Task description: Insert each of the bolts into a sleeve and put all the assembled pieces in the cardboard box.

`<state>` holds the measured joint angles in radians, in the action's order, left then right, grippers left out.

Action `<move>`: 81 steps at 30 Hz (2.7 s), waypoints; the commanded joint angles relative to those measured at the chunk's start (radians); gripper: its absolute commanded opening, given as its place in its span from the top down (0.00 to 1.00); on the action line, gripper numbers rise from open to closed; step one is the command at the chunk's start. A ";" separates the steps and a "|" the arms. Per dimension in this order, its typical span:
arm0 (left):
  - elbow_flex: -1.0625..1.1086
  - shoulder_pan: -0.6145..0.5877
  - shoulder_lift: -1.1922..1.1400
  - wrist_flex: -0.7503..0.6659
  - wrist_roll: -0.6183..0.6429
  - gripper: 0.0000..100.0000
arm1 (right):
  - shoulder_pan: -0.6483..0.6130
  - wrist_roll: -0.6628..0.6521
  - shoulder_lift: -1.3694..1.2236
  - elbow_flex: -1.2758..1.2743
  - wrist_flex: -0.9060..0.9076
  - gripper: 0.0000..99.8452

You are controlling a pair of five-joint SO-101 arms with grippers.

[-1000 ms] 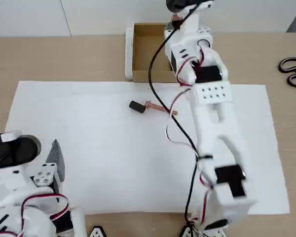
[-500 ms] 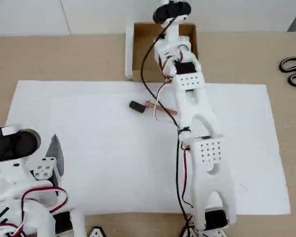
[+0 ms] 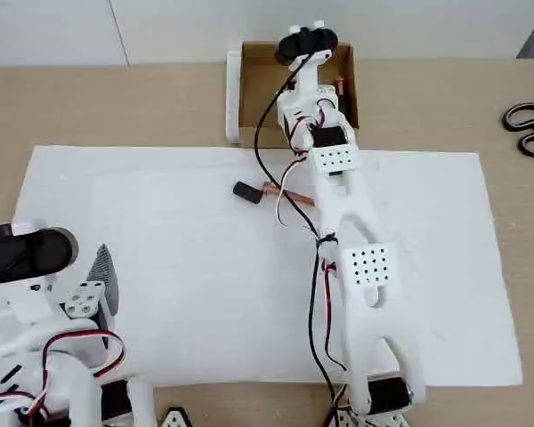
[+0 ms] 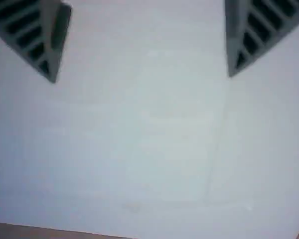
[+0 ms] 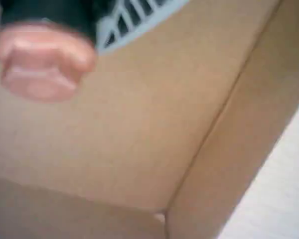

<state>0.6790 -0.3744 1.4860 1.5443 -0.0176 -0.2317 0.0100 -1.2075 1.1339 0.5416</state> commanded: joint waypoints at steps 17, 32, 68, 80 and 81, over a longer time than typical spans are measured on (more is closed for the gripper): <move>0.005 -0.005 0.005 -0.023 0.031 0.79 | -0.038 -0.006 0.133 0.216 0.298 0.74; 0.004 -0.008 0.005 -0.020 0.031 0.79 | -0.219 -0.009 0.334 0.468 1.191 0.74; 0.002 -0.110 0.006 -0.020 0.055 0.79 | -0.124 -0.121 0.993 -0.503 1.178 0.74; 0.004 -0.109 0.006 -0.018 0.055 0.79 | -0.228 -0.546 0.734 -0.503 0.997 0.74; 0.004 -0.109 0.006 -0.018 0.055 0.79 | -0.228 -0.552 0.713 -0.503 0.978 0.74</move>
<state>0.6851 -0.4818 1.4891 1.5443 0.0284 -0.4557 -0.4948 -0.4649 0.6322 1.5758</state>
